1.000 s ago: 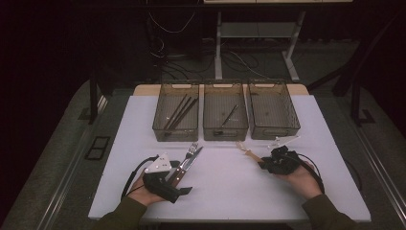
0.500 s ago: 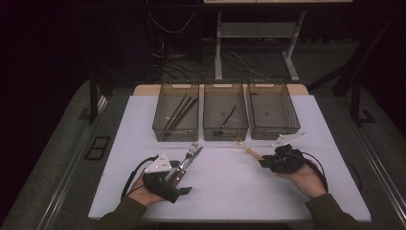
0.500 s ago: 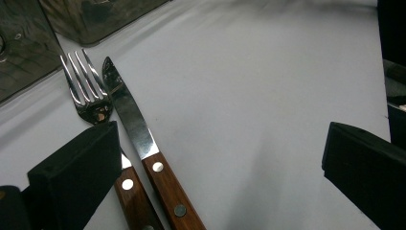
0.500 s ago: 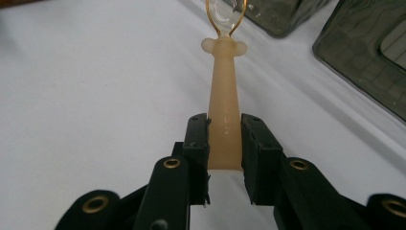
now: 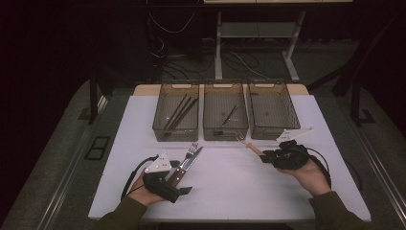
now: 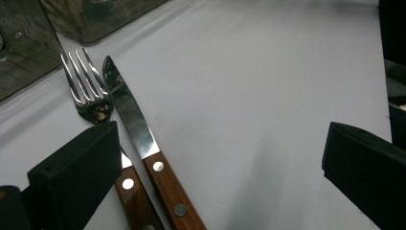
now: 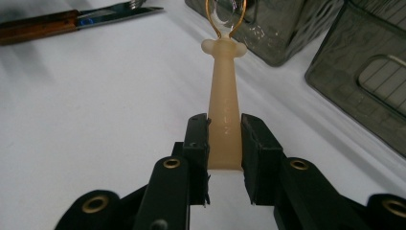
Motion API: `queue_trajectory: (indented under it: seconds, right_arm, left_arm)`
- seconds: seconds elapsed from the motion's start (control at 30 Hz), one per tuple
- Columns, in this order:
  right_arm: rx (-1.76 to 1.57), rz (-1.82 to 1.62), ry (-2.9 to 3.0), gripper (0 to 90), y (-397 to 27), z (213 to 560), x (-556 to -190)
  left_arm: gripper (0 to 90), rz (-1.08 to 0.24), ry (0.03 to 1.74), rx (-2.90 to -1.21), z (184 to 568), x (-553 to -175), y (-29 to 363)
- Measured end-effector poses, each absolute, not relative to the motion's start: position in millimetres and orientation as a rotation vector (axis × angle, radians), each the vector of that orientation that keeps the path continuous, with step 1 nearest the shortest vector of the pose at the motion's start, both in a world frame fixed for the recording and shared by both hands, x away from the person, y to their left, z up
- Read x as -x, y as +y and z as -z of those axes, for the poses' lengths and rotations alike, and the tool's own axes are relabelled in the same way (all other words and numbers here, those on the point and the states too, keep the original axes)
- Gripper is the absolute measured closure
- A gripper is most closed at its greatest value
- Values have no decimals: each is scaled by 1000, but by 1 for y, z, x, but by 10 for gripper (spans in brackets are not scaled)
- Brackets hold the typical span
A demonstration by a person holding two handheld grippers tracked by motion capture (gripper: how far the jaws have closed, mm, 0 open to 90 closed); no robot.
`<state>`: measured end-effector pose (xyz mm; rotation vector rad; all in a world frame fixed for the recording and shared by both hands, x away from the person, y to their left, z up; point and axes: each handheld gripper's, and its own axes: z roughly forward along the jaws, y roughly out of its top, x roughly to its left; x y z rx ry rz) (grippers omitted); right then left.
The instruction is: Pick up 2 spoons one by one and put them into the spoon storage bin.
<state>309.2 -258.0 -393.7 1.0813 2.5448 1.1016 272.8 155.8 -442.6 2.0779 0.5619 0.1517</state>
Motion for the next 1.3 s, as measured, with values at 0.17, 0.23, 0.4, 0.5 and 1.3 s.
queue_trajectory:
  seconds: [0.17, 0.23, 0.4, 0.5, 1.3]
  right_arm:
    - [-1082, -1118, 2536, 736, -259, 387, -312]
    - [-1078, -1126, 2528, 736, -260, 384, -313]
    - [-1084, -1144, 2515, 736, -261, 376, -317]
    - [-1080, -1153, 2513, 736, -261, 373, -320]
    - [-1060, -1106, 2520, 735, -232, 339, -369]
  left_arm:
    - [0, -150, 563, -2080, 442, -273, 156]
    - [0, -149, 567, -2077, 443, -273, 156]
    - [0, -150, 568, -2075, 443, -274, 157]
    - [0, -150, 568, -2071, 443, -274, 156]
    - [0, -147, 558, -2066, 442, -273, 156]
